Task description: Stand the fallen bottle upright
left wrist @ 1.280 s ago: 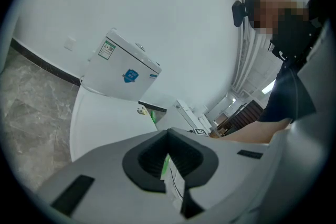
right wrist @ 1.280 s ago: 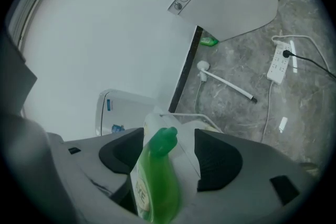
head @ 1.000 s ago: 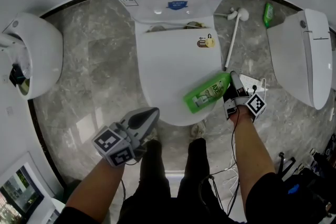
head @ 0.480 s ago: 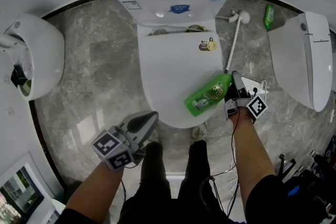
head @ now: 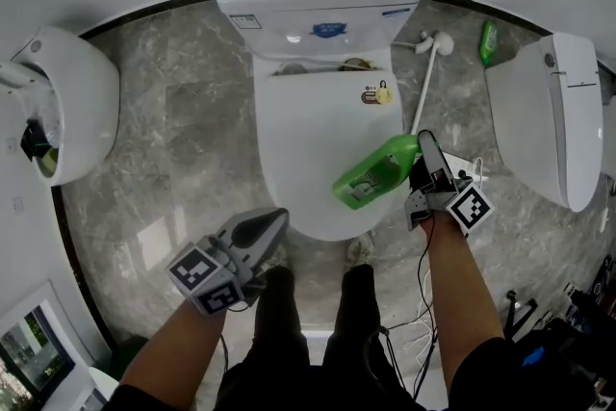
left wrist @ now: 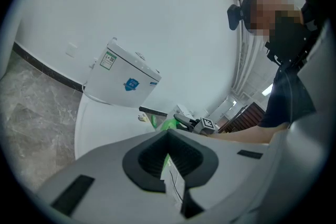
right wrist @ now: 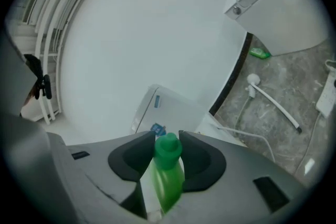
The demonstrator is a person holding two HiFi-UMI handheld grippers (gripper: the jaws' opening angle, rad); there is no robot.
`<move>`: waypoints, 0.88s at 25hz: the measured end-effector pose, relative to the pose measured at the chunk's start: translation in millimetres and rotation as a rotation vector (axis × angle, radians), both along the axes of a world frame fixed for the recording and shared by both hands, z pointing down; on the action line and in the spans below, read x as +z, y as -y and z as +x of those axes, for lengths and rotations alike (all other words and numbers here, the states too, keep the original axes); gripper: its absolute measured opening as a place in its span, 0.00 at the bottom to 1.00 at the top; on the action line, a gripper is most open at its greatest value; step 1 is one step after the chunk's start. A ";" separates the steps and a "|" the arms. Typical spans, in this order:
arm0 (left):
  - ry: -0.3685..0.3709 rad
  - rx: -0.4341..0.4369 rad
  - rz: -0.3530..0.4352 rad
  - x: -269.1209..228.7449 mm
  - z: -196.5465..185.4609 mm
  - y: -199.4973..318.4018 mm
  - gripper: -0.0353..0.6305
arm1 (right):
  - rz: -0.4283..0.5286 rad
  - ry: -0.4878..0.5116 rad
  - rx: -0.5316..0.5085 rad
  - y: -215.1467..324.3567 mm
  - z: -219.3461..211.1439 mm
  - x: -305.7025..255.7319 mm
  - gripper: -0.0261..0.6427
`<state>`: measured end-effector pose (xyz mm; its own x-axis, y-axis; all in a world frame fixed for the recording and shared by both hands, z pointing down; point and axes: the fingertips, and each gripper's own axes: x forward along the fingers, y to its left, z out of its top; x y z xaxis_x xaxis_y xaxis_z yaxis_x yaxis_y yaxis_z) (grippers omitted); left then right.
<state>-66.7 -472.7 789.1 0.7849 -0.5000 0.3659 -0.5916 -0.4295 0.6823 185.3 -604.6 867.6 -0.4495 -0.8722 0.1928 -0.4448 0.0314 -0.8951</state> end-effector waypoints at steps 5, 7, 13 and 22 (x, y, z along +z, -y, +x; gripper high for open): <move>0.004 -0.015 0.006 -3.3 -5.8 4.8 0.08 | 0.132 -0.164 -0.098 7.5 -22.8 -49.1 0.30; 0.004 -0.017 0.012 -4.8 -6.1 5.8 0.08 | 0.201 -0.250 -0.159 7.5 -38.9 -68.0 0.30; 0.001 -0.016 0.015 -6.7 -9.4 5.5 0.08 | 0.401 -0.440 -0.364 -12.7 -97.1 -105.9 0.30; -0.002 -0.020 0.008 -7.8 -13.8 3.5 0.08 | 0.476 -0.531 -0.490 -50.4 -120.7 -113.0 0.30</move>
<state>-80.4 -476.2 781.3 0.7755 -0.5185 0.3603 -0.5988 -0.4230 0.6801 64.6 -554.2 754.7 -0.7497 -0.6452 0.1473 -0.6389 0.6474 -0.4156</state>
